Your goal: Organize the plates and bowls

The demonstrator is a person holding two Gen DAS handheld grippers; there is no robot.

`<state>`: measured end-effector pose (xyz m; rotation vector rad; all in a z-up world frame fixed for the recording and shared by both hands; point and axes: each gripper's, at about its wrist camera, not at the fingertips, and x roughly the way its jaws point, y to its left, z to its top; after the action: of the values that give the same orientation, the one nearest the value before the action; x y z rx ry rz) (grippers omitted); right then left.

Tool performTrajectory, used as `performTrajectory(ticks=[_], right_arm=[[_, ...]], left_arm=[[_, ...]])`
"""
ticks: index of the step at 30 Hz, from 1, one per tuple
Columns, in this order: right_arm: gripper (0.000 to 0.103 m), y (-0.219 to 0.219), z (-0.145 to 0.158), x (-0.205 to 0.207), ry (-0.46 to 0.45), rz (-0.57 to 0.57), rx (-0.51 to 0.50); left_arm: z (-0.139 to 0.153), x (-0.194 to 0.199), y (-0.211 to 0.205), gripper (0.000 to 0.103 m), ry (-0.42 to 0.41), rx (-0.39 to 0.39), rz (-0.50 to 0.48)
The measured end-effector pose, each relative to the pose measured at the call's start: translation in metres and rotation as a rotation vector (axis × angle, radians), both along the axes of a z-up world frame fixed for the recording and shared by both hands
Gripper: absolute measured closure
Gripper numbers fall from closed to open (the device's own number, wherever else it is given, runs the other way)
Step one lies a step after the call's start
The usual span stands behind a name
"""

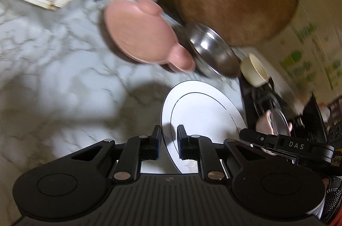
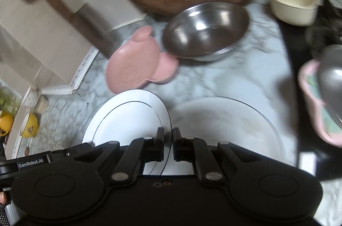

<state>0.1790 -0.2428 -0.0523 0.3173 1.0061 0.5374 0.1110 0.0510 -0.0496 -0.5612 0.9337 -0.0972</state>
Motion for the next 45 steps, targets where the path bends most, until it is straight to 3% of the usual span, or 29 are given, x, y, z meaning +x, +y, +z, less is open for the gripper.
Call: performTrajectory(ticks=[13,26,45], right_arm=[[0.094,-0.077,-0.032,-0.035,0.062,-0.181,0.007],[0.094,-0.073,-0.043,-0.028,0.053,-0.178,-0.012],[0.095,-0.073,-0.051,-0.023,0.063,-0.168,-0.025]], left_arm=[[-0.018,0.018,-0.075,0.089,0.042,0.096,-0.19],[-0.035,0.03,-0.078,0.089,0.091,0.155,-0.19],[-0.034,0.037,-0.075,0.089,0.098,0.161,-0.19]])
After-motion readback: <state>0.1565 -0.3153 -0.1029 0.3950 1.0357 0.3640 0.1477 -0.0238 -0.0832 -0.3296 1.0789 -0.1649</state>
